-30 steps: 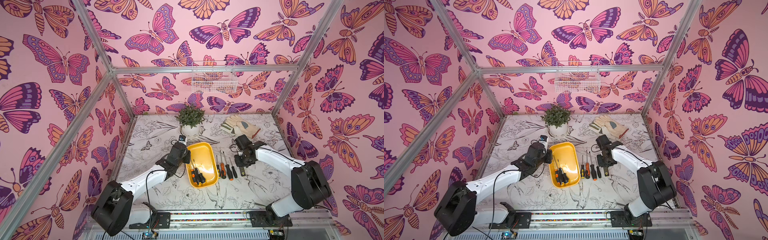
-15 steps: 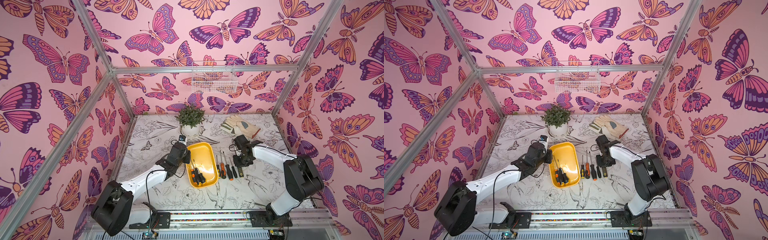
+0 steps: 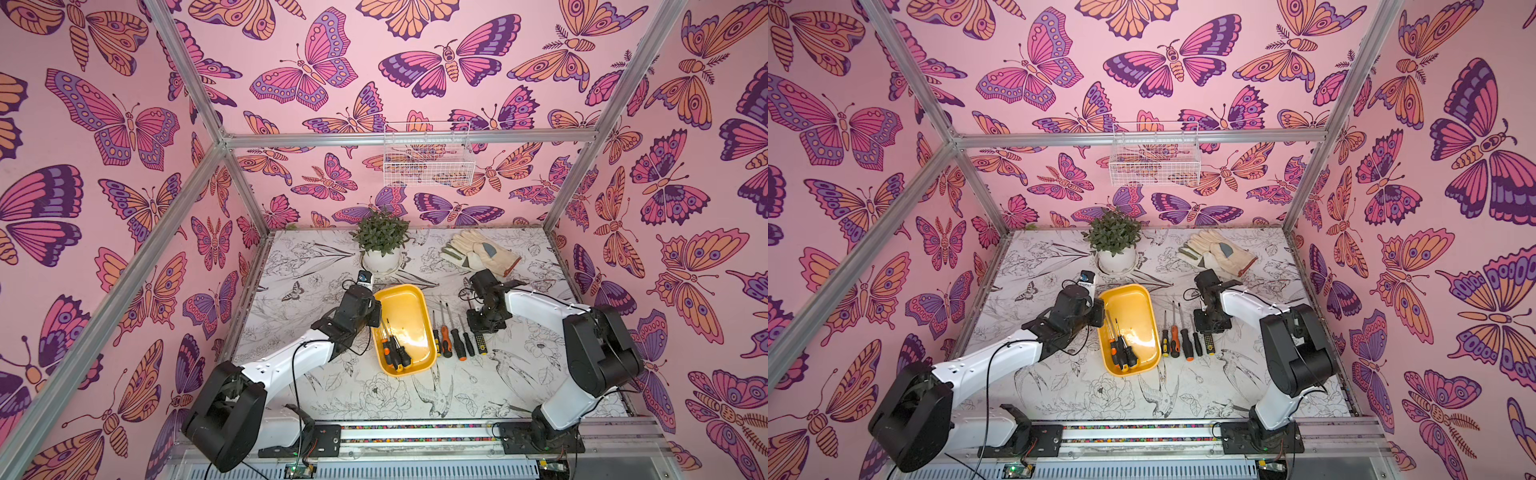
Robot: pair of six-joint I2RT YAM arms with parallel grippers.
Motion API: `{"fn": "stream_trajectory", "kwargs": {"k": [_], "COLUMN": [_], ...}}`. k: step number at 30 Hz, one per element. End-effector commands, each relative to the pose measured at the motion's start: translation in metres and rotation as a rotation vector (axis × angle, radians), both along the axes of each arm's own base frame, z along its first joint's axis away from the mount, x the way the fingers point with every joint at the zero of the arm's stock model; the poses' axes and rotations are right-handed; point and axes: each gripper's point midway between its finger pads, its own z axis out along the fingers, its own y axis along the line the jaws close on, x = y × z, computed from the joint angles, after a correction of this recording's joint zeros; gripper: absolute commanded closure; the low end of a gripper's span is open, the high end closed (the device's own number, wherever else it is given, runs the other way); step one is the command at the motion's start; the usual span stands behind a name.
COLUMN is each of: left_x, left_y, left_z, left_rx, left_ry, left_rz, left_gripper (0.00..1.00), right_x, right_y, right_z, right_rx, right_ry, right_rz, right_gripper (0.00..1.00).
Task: Take out the screwdriver from the storage box
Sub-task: Place the screwdriver at the center of the board.
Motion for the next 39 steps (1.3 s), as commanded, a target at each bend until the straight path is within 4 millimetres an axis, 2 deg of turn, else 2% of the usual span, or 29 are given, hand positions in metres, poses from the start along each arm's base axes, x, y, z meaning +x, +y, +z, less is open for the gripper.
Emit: {"fn": "stream_trajectory", "kwargs": {"k": [1,14,27,39], "left_x": [-0.0089,-0.0105,-0.0114,-0.0111], "left_y": [0.0042,0.0048,0.0046,0.0039], "left_z": [-0.0171,-0.0153,-0.0126,-0.0127], "left_rx": [0.069,0.066,0.066,0.065], "left_ry": [0.034,0.027,0.019,0.019], "left_rz": [-0.029,-0.033,-0.038,-0.041], "left_gripper": [1.00,1.00,1.00,1.00], "right_x": [0.0022,0.0015,0.0023,0.0029], "right_y": [0.0068,0.0068,0.0091,0.0081], "right_z": [-0.0039,-0.0081,-0.0082,-0.0064], "right_rx": [0.031,0.043,0.056,0.055], "right_ry": [0.019,0.037,0.036,0.026], "right_rz": [0.007,-0.004,-0.006,-0.008], "right_gripper": [1.00,0.99,0.80,0.68]}}
